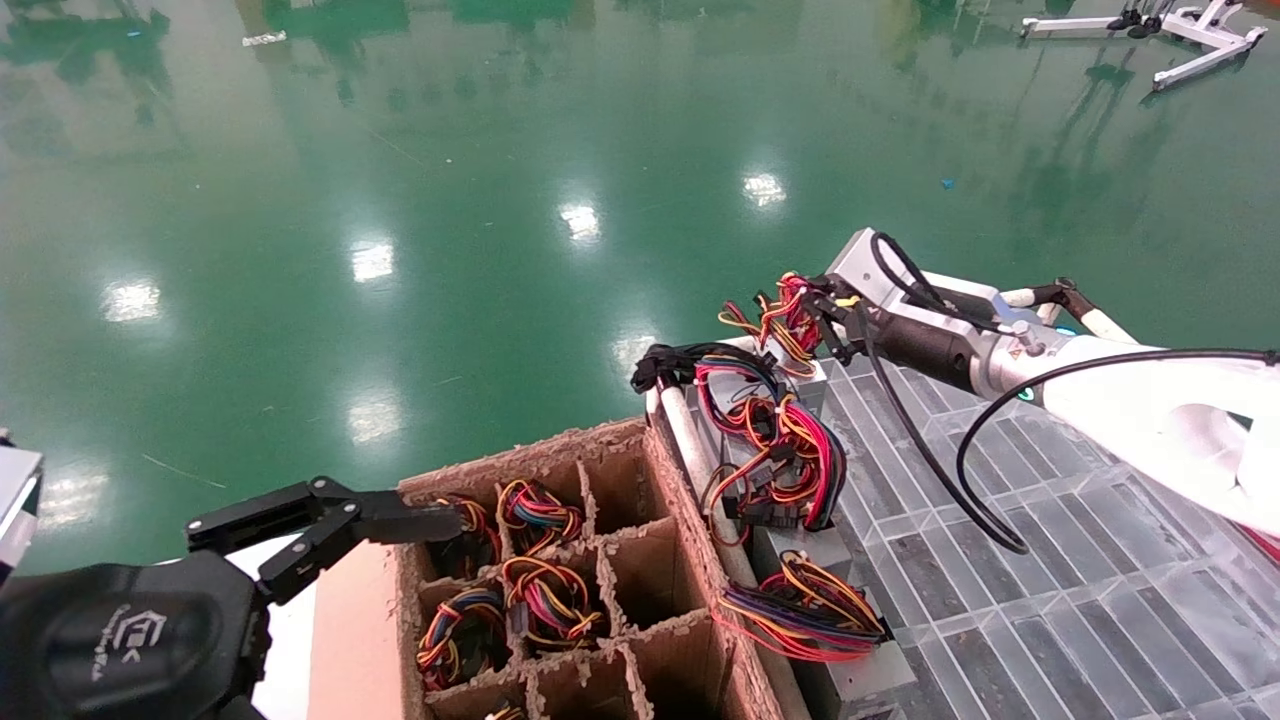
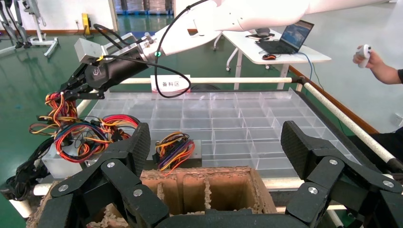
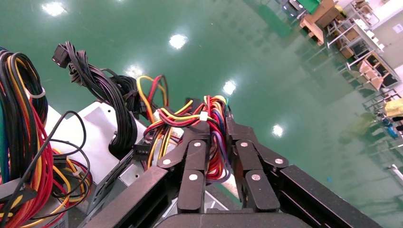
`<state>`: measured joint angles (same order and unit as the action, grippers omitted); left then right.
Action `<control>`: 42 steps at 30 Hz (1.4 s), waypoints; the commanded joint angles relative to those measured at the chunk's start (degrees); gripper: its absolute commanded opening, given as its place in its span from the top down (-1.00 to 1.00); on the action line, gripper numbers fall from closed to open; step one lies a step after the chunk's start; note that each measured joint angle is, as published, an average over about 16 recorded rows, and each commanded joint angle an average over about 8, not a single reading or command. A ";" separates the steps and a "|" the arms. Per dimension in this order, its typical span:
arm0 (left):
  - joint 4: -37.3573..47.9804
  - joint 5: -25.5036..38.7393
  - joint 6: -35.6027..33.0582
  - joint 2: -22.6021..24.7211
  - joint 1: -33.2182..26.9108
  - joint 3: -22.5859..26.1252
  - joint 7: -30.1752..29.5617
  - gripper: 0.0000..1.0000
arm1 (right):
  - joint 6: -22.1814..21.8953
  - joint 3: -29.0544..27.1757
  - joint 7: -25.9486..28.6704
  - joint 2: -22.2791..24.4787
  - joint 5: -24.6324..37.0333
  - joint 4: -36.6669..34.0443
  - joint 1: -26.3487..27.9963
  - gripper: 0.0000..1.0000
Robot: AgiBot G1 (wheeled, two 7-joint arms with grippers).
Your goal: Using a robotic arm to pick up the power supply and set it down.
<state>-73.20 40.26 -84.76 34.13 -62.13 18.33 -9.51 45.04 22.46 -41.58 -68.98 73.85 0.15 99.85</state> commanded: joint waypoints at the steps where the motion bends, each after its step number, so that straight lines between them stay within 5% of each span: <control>1: 0.00 0.00 0.00 0.00 0.00 0.00 0.00 -1.00 | -0.11 -0.04 -0.08 -0.07 -0.06 0.03 -0.09 -1.00; 22: 0.05 -0.02 0.01 0.00 -0.01 0.03 0.03 -1.00 | 14.18 2.70 11.15 5.90 3.99 -5.81 9.38 -1.00; 42: 0.08 -0.04 0.00 0.00 -0.03 0.06 0.05 -1.00 | 21.77 0.15 22.72 13.88 -6.13 16.63 -4.11 -1.00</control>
<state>-73.12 40.22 -84.75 34.12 -62.16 18.40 -9.46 66.81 22.61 -18.84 -55.09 67.70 16.81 95.73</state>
